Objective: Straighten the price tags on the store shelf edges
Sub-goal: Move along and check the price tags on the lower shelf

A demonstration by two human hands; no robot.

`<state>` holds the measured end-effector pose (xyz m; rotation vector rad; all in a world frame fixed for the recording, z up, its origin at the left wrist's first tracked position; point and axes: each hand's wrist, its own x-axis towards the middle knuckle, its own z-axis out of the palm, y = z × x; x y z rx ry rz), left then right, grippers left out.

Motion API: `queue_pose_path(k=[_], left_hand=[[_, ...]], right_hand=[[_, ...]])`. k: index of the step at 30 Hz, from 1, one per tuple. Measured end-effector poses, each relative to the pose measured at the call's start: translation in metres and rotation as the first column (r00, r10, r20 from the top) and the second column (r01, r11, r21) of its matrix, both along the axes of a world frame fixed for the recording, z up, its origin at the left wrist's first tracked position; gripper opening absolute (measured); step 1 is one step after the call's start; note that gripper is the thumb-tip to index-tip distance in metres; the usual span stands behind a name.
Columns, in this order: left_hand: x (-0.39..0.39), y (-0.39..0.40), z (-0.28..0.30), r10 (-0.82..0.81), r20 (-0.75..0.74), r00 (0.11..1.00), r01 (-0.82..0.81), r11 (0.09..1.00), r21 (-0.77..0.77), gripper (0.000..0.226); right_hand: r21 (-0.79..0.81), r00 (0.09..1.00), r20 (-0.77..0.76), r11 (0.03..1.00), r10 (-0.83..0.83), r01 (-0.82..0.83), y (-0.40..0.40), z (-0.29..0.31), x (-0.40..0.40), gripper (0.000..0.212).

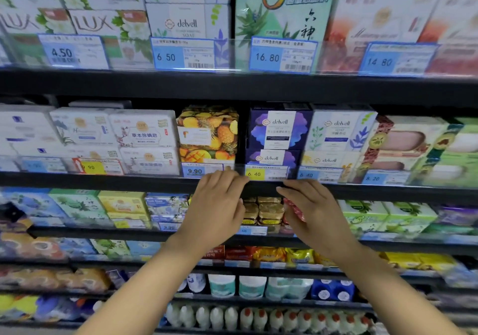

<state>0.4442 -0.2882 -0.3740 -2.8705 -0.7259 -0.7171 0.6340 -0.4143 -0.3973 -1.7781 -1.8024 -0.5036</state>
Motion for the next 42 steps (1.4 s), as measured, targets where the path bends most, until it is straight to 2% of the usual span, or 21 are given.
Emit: queue_pose_path(k=[13,21,32,36,42], left_hand=[[0.06,-0.034,0.002,-0.218,0.003,0.976,0.218,0.976,-0.02,0.043],[0.125,-0.078,0.007,-0.249,0.003,0.968,0.249,0.968,-0.035,0.046],[0.23,-0.154,0.02,-0.214,0.071,0.974,0.216,0.976,-0.018,0.041],[0.263,-0.177,0.025,-0.257,0.05,0.965,0.257,0.966,-0.013,0.042],[0.307,-0.202,0.03,-0.354,0.023,0.935,0.353,0.935,0.026,0.042]], right_hand=[[-0.064,0.953,-0.058,0.954,-0.297,0.293,-0.071,0.018,0.033,0.038],[0.064,0.953,-0.064,0.951,-0.297,0.301,-0.116,0.019,0.1,0.033],[-0.009,0.992,-0.007,0.992,-0.129,0.129,-0.179,0.018,0.209,0.034],[-0.003,0.984,-0.029,0.985,-0.175,0.175,-0.21,0.022,0.241,0.032],[0.012,0.931,-0.066,0.933,-0.358,0.36,-0.255,0.023,0.274,0.035]])
